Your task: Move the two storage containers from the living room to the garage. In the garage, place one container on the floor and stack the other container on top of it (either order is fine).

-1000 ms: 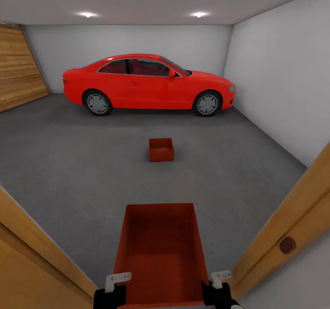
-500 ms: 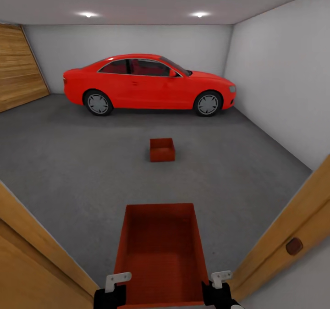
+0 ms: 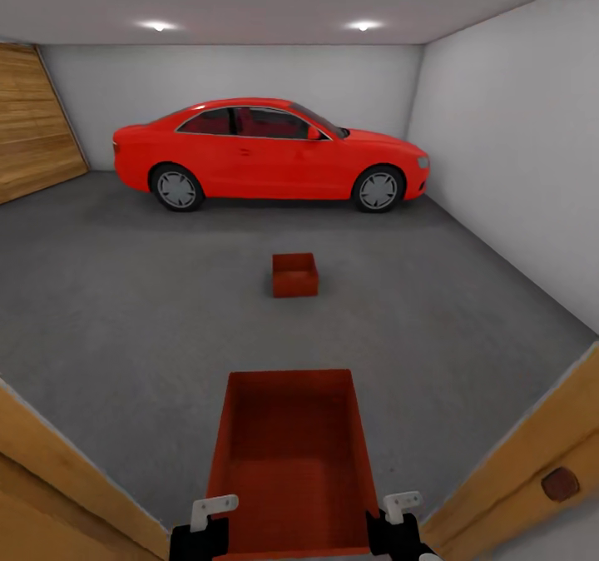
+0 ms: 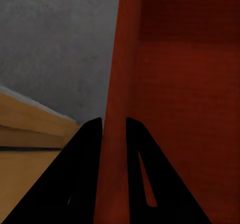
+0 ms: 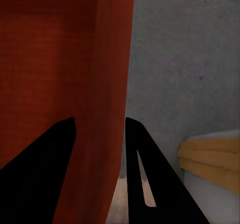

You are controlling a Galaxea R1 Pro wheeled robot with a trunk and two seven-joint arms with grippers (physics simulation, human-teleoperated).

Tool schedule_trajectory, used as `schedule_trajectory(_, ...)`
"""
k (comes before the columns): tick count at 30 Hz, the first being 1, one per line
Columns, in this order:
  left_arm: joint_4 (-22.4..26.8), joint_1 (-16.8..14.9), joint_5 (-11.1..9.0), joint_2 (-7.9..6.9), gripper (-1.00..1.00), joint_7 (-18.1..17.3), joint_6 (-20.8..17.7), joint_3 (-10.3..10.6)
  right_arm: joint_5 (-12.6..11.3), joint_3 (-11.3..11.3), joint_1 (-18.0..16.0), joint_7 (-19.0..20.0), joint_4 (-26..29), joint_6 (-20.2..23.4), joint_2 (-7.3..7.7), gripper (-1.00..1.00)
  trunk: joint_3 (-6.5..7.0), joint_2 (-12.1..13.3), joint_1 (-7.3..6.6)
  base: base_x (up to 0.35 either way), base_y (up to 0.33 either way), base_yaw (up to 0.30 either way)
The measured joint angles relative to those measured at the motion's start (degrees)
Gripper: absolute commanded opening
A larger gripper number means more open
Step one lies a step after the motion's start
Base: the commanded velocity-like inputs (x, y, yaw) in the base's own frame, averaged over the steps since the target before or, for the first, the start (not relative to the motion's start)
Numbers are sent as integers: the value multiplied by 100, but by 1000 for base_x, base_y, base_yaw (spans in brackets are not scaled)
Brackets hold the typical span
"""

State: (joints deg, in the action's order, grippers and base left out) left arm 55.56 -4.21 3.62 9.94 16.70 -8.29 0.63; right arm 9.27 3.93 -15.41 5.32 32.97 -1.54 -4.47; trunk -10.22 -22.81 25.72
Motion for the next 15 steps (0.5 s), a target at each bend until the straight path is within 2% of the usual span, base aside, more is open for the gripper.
schedule_trajectory(15, 2, 0, 4, 0, -100, -6, 6, -3, 1, 4, 4, -1, 5, -8, -2, -100, 0, 0, 0, 313, 0, 0)
